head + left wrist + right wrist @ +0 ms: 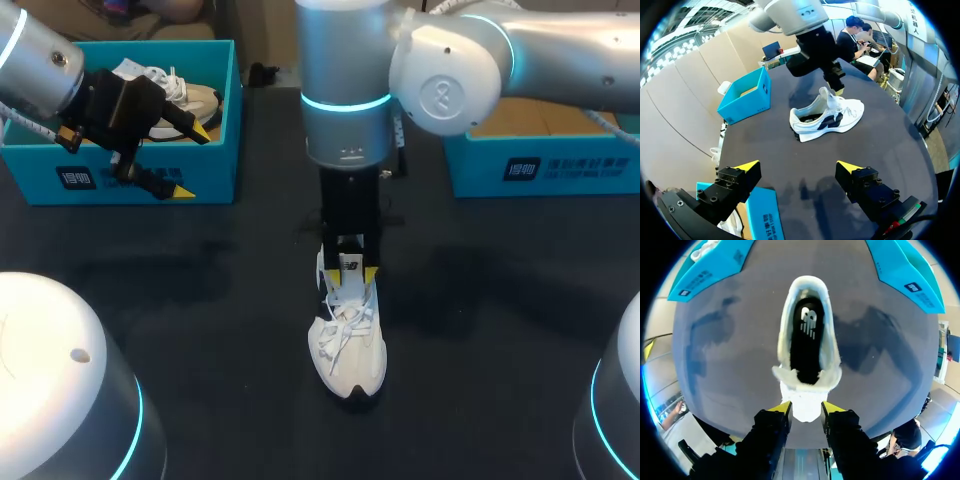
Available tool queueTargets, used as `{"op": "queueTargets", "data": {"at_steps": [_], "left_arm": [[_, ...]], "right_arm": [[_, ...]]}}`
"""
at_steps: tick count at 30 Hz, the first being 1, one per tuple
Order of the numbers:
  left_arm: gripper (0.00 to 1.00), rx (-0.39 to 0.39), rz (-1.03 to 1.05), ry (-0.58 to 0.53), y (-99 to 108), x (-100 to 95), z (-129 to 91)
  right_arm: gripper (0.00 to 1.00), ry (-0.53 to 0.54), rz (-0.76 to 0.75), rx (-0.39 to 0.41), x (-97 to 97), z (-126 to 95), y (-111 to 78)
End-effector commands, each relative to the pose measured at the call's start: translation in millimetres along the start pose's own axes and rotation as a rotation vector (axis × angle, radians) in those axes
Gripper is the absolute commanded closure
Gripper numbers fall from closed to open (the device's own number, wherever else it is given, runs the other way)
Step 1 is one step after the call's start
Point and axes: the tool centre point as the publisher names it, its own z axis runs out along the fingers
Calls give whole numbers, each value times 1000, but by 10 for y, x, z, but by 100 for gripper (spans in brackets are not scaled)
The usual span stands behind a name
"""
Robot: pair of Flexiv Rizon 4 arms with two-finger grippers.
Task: Take the shoe out of the shoebox, open the shoe tongue, remove and reinsert the insole, then place the shoe into the shoebox
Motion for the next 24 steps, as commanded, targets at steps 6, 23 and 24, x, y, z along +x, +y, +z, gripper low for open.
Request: {"op": "queueTargets", "data": {"at_steps": [6, 23, 24], "left_arm": [[0, -4, 0, 1, -3, 0, -4], [0, -4, 0, 1, -3, 0, -4], [0, -4, 0, 1, -3, 0, -4]], "right_arm": [[67, 16, 1, 2, 258, 84, 36], [75, -81, 137, -4, 13, 224, 231], [76, -86, 146, -4, -11, 213, 238]]}}
